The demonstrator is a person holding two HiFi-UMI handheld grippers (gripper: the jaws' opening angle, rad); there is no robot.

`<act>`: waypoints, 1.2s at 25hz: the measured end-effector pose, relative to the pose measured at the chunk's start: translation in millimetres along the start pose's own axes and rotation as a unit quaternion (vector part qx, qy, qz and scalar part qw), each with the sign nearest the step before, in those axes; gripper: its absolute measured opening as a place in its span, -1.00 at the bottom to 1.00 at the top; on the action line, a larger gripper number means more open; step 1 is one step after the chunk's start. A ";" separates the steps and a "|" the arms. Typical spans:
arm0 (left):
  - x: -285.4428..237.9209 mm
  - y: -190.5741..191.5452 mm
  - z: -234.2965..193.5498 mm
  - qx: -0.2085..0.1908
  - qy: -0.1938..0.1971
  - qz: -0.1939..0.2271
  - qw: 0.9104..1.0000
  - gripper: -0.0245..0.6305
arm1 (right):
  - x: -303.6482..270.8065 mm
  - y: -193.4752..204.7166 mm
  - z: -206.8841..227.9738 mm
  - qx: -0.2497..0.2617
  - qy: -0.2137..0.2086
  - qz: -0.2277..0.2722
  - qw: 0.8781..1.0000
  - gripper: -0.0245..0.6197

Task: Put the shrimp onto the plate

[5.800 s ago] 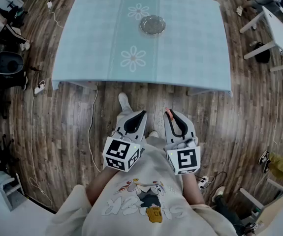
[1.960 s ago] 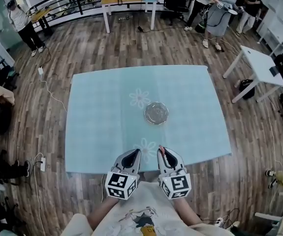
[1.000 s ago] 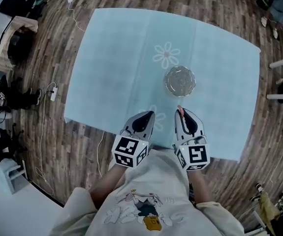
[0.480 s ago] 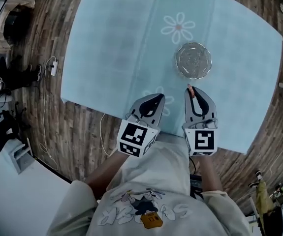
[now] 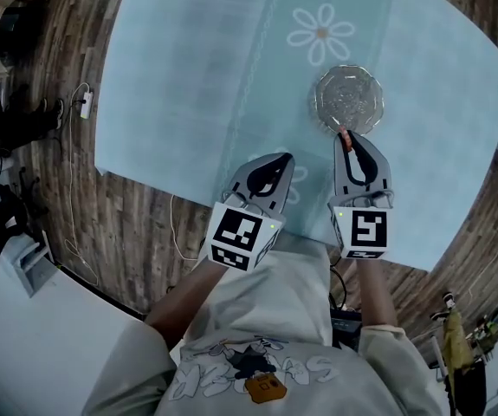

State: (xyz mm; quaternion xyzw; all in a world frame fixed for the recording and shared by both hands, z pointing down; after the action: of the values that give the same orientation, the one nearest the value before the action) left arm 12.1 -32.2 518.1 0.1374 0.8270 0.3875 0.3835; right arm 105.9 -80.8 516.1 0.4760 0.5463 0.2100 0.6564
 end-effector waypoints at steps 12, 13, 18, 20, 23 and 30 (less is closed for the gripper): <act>-42.0 8.9 -25.4 0.000 0.000 -0.006 1.000 -0.90 | -46.8 47.0 30.1 0.012 0.026 -0.062 0.998 -0.73; -45.7 9.9 -27.7 0.001 0.000 -0.006 1.000 -0.90 | -51.0 52.8 32.8 0.025 0.032 -0.077 0.996 -0.73; -60.3 19.2 -35.0 0.003 0.000 -0.016 1.000 -0.90 | -73.0 76.9 43.4 0.095 0.055 -0.135 0.985 -0.73; -64.6 22.2 -36.1 0.006 0.002 -0.018 1.000 -0.90 | -81.4 81.2 45.3 0.104 0.056 -0.143 0.983 -0.73; -71.5 27.4 -31.3 0.014 0.012 -0.021 1.000 -0.90 | -89.3 86.5 51.2 0.107 0.055 -0.151 0.981 -0.73; -74.1 26.8 -33.3 0.012 0.019 -0.021 1.000 -0.90 | -99.6 83.2 49.9 0.110 0.050 -0.156 0.980 -0.73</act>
State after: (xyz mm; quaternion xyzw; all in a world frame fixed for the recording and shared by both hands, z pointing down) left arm 35.1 -71.2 590.7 0.1169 0.8417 0.3715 0.3740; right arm 140.6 -141.6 636.2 0.4430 0.6662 0.0670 0.5962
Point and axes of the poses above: the fingertips, and each gripper's own axes: x backward along the fingers, z to its right, y out of its underside, the point moved 1 cm from there along x, backward along the fingers, and after that the axes turned 7 degrees about y, right-handed, at the moved point
